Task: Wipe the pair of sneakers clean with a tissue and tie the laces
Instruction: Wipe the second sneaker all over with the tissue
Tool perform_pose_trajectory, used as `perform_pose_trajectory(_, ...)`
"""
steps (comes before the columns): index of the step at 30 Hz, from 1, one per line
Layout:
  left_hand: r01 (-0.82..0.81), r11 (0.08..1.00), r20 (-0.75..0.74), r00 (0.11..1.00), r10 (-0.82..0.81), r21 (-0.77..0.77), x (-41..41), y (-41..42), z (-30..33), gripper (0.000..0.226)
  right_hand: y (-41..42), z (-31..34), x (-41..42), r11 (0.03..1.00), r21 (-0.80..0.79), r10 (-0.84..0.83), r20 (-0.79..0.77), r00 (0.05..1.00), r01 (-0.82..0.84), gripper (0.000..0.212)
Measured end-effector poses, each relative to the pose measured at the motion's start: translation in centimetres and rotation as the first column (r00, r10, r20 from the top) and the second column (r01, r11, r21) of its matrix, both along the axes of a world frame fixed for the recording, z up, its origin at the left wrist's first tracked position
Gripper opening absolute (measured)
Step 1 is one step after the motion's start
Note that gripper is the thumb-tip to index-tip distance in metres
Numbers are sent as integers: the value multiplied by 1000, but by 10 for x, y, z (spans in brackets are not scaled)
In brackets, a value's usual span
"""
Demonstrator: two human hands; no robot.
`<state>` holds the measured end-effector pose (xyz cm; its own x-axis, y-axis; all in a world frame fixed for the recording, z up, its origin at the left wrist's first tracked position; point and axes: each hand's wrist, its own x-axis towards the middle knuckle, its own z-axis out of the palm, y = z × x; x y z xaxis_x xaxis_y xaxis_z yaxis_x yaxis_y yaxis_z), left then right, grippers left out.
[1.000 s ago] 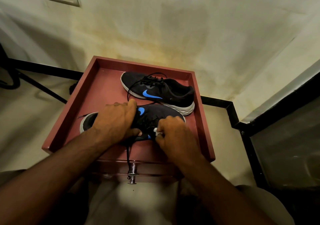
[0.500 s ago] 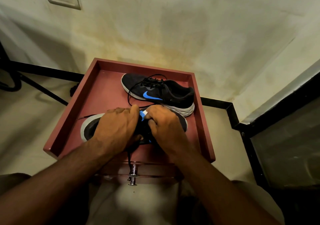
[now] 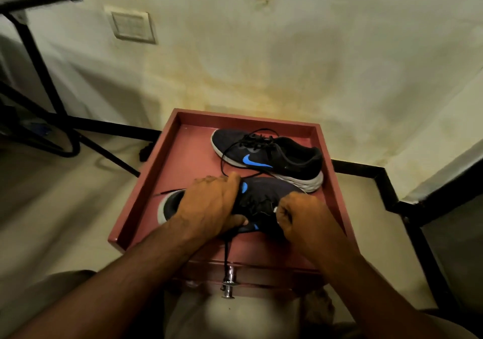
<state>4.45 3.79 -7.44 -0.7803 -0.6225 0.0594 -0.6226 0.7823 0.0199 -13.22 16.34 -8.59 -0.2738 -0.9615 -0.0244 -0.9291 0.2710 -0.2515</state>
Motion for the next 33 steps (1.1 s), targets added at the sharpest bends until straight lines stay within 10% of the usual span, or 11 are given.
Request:
perform_pose_trajectory(8, 357, 914, -273, 914, -299, 194, 3, 8, 14, 24, -7, 0, -1, 999, 33, 8, 23, 1000, -9, 15)
perform_pose_trajectory(14, 506, 708, -261, 862, -435, 492, 13, 55, 36, 46, -12, 5, -2, 985, 153, -98, 81, 992, 84, 17)
perform_pose_trajectory(20, 354, 919, -439, 863, -251, 171, 8, 34, 22, 35, -20, 7, -6, 978, 206, -50, 14, 999, 46, 10)
perform_pose_trajectory(23, 216, 973, -255, 948, -190, 78, 9, 10, 12, 53, -21, 12, 0, 952, 301, -65, 43, 997, 50, 10)
perform_pose_trajectory(26, 276, 954, 3, 961, -278, 121, 7, 4, 8, 55, -6, 12, 0, 993, -11, -120, 21, 993, 121, 16)
perform_pose_trajectory(33, 402, 912, 23, 914, -405, 83, 7, 10, 3, 57, 0, 10, -5, 982, -114, -149, 18, 989, 150, 15)
